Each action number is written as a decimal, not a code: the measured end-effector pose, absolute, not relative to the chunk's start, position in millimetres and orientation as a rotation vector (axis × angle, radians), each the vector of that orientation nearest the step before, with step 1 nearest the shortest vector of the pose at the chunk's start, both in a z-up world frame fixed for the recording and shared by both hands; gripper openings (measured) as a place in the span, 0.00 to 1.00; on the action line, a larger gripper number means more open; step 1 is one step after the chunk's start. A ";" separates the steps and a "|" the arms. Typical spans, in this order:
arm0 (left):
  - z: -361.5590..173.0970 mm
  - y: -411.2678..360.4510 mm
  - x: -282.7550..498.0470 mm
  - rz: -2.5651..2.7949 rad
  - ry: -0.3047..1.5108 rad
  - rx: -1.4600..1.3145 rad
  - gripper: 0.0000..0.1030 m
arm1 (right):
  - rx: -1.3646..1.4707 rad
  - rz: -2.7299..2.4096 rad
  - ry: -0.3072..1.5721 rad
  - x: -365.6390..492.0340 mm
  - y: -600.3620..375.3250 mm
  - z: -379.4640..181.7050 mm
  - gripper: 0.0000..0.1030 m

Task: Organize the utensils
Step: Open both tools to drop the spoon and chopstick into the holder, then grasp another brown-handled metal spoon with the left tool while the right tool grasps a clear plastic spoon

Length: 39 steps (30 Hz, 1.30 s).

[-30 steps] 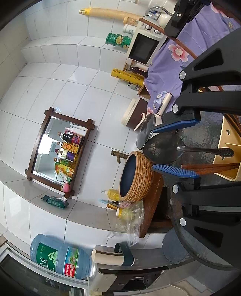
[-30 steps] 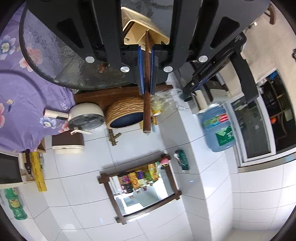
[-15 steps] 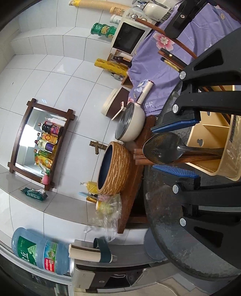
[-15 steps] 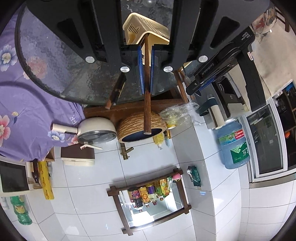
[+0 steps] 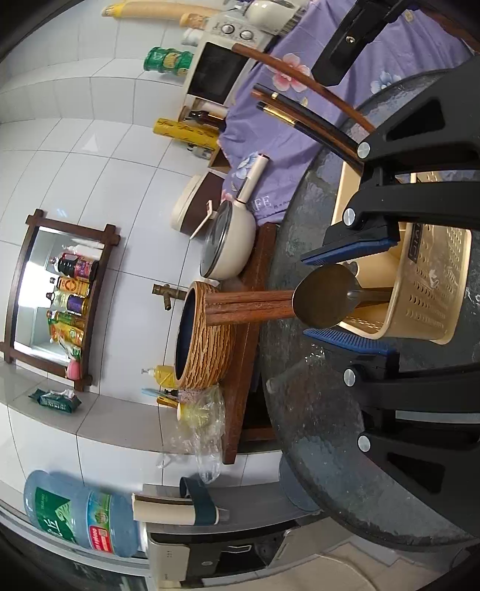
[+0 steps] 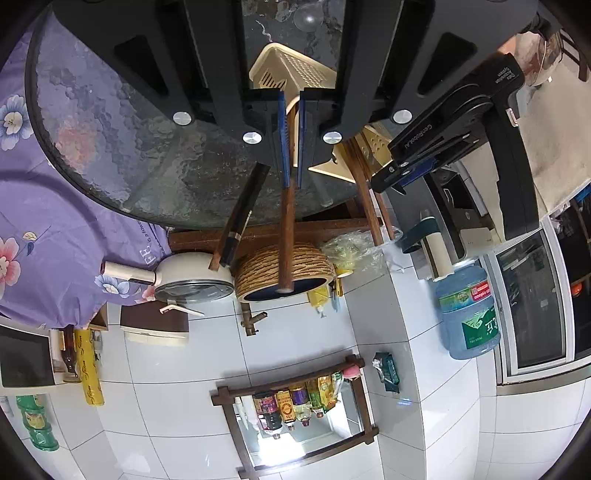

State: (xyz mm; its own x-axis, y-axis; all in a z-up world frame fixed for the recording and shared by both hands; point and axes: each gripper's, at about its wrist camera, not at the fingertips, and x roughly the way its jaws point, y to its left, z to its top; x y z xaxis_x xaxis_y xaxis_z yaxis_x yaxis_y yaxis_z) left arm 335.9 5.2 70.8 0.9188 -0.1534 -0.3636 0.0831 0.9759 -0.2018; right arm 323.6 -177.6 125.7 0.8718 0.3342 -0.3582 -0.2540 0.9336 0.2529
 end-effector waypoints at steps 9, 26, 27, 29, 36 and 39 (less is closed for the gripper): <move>72.6 5.1 329.2 -0.138 0.398 -0.162 0.42 | 0.172 0.338 0.413 309.4 -179.2 117.2 0.19; 6.3 4.7 248.2 -0.161 0.620 0.015 0.78 | 0.160 0.243 0.690 277.5 -184.5 29.3 0.56; 1.4 2.5 243.6 -0.163 0.630 0.030 0.78 | 0.158 0.238 0.710 275.6 -184.3 22.2 0.56; -12.8 -2.9 232.9 -0.168 0.664 0.067 0.78 | 0.162 0.225 0.741 272.7 -184.3 11.5 0.56; -44.4 -17.5 209.2 -0.210 0.733 0.101 0.78 | 0.163 0.203 0.814 263.5 -184.3 -13.8 0.56; -55.8 -24.0 206.7 -0.205 0.753 0.123 0.74 | 0.167 0.197 0.829 258.3 -184.8 -20.8 0.57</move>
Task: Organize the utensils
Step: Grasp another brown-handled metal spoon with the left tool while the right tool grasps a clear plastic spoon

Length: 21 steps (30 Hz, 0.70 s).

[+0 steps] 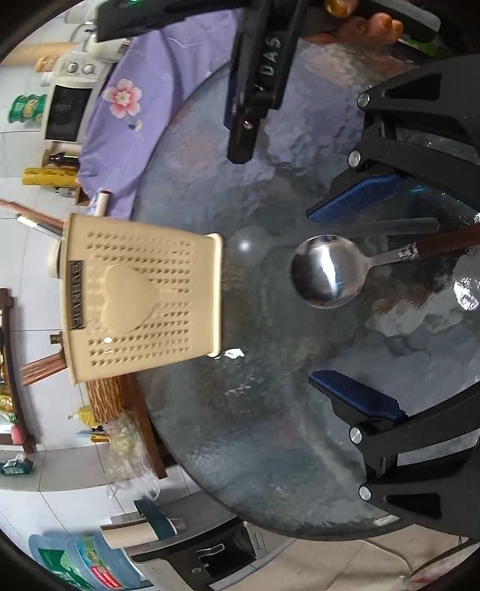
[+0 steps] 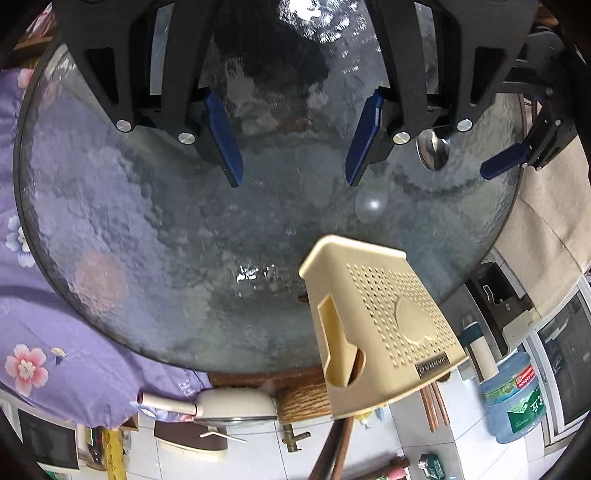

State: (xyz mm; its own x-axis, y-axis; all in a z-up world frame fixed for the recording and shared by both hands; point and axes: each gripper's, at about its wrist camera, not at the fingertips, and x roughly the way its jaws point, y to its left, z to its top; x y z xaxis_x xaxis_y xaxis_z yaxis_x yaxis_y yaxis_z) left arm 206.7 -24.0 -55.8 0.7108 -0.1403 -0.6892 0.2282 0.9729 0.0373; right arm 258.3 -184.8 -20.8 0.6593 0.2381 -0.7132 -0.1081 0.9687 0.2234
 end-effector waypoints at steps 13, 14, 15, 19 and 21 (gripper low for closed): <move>-66.8 -29.3 210.3 -0.206 0.789 0.108 0.64 | 0.145 0.211 0.847 251.0 -176.5 -26.7 0.57; -67.1 -30.8 210.2 -0.202 0.788 0.117 0.62 | 0.145 0.211 0.848 250.8 -175.6 -26.8 0.58; -67.0 -31.1 210.4 -0.205 0.788 0.114 0.61 | 0.146 0.211 0.849 251.1 -175.2 -27.0 0.58; -66.3 -27.5 211.5 -0.193 0.791 0.102 0.55 | 0.141 0.215 0.854 251.4 -173.5 -26.6 0.58; -66.6 -23.8 212.6 -0.190 0.797 0.093 0.55 | 0.132 0.216 0.855 251.3 -171.2 -26.3 0.58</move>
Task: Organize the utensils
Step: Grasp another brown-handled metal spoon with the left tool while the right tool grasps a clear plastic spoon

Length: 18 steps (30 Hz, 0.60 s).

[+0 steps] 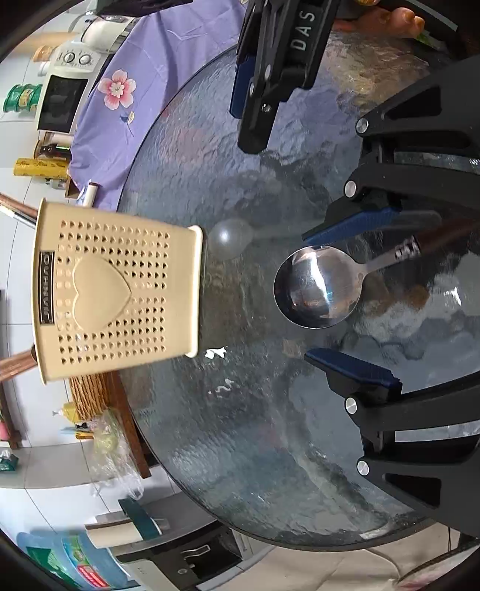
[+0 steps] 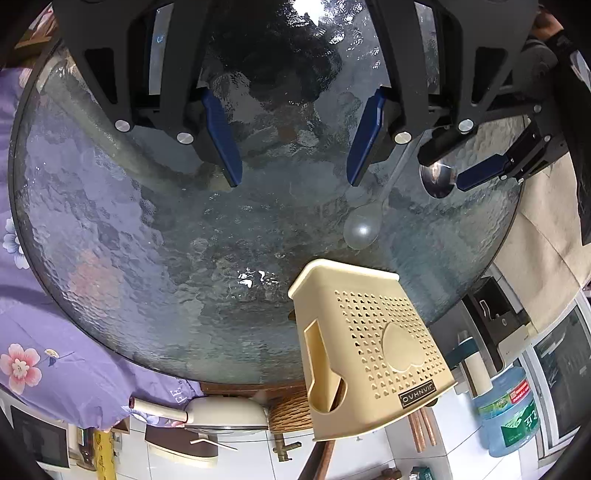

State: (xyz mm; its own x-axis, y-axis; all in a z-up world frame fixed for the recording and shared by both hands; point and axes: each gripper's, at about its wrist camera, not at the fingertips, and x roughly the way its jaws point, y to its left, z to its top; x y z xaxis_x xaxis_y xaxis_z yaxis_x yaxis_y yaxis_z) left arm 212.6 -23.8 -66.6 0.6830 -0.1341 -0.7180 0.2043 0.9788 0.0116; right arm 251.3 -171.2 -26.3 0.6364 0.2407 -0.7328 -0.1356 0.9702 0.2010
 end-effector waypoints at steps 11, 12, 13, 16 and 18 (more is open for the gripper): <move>-68.0 -21.6 220.9 -0.169 0.817 0.124 0.53 | 0.143 0.254 0.919 268.7 -146.1 -28.8 0.58; -67.4 -20.7 220.9 -0.171 0.815 0.119 0.53 | 0.159 0.264 0.934 272.6 -142.7 -29.4 0.58; -66.6 -19.1 221.3 -0.172 0.811 0.118 0.53 | 0.165 0.271 0.943 275.5 -140.5 -30.0 0.58; -67.3 -12.4 225.0 -0.153 0.815 0.143 0.52 | 0.167 0.277 0.963 286.0 -129.7 -30.9 0.58; -66.9 -3.2 228.7 -0.160 0.828 0.123 0.52 | 0.129 0.271 0.962 291.6 -119.2 -30.4 0.58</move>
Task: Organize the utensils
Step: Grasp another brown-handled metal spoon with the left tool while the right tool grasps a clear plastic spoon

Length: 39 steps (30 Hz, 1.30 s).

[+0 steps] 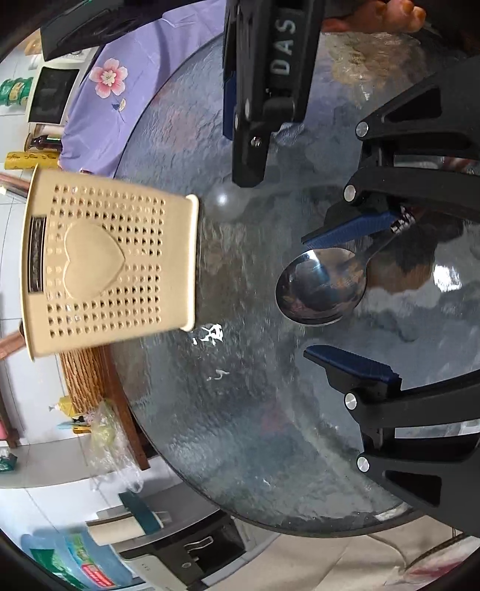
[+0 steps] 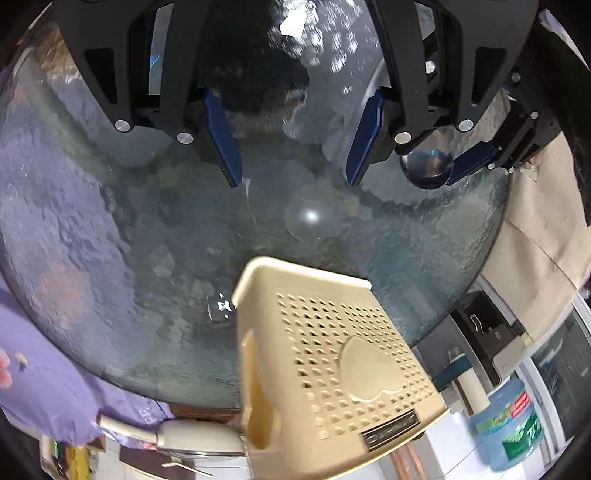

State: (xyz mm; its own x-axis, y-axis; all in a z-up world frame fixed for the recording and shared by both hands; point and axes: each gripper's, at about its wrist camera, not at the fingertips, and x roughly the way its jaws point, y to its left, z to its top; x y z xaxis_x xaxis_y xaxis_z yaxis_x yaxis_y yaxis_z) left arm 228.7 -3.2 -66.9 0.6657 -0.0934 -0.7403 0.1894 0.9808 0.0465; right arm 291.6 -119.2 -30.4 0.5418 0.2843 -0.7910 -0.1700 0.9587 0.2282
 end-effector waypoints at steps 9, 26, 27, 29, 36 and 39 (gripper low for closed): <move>-65.8 21.3 228.8 -0.154 0.839 0.090 0.53 | -0.001 0.224 0.960 301.2 -89.2 -40.5 0.58; -63.6 -12.6 248.0 -0.210 0.857 0.182 0.54 | -0.091 0.253 0.913 303.6 -109.9 -43.0 0.37; -62.8 -18.4 249.7 -0.227 0.864 0.199 0.56 | -0.089 0.251 0.916 303.6 -117.1 -42.9 0.37; -62.8 -31.1 251.0 -0.242 0.857 0.248 0.60 | -0.080 0.244 0.919 303.4 -127.4 -42.8 0.36; -60.5 -39.9 251.7 -0.208 0.855 0.249 0.61 | 0.006 0.231 0.939 301.0 -164.9 -41.5 0.37; -56.7 -31.9 247.9 -0.174 0.847 0.220 0.64 | 0.015 0.226 0.938 298.3 -167.4 -41.5 0.36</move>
State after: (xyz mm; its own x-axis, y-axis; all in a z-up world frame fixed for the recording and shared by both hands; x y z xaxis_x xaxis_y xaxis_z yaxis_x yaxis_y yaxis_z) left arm 247.9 -31.9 -56.7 0.6504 -0.0644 -0.7569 0.2385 0.9633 0.1230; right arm 298.3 -167.4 -41.5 0.5695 0.1990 -0.7976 -0.1856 0.9763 0.1111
